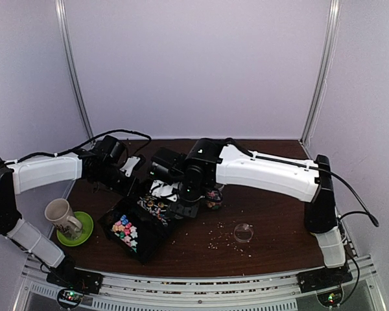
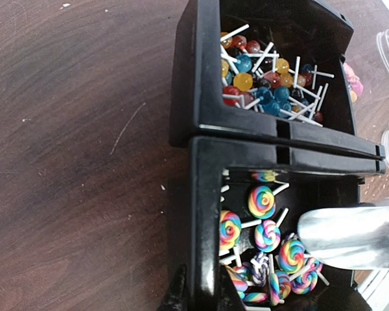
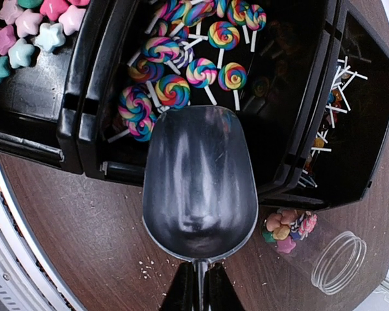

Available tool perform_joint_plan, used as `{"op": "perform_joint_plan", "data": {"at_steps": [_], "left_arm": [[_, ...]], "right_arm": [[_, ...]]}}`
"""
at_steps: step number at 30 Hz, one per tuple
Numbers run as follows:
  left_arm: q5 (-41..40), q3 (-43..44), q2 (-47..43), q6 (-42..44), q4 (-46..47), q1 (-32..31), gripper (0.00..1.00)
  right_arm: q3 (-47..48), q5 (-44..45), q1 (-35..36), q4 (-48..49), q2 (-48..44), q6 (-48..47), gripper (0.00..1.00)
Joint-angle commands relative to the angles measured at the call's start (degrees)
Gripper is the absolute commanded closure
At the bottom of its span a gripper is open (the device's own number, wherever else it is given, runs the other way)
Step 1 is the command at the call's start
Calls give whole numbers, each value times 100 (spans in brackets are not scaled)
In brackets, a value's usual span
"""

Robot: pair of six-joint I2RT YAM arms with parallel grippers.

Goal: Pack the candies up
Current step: Scoop the fake candies from the storage box.

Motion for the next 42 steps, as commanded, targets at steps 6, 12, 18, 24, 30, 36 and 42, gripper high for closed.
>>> {"op": "perform_joint_plan", "data": {"at_steps": [6,12,18,24,30,36,42], "left_arm": [[613,287,-562,-64,1020,-31,100],[744,238,-611,-66,1120,-32,100],[832,216,-627,-60,1164,-30,100],[881,214,-613,-76,1183,-26,100],[991,211,-546,-116,1199,-28,100],[1000,201,-574,-119,1216,-33,100],[981,186,-579,-136,1226,-19,100]], "right_arm": [[-182,-675,41,347,385,-455,100],[-1054,-1106,48,1577,172,-810,100],[-1721,-1251,64,2659,8,-896,100],[-2132,-1308,59,3651,-58,-648,100],[-2676,-1333,56,4661,-236,-556,100],[-2307,-898,60,4593,210,-205,100],[-2440,-402,63,5170,293,573,100]]}}
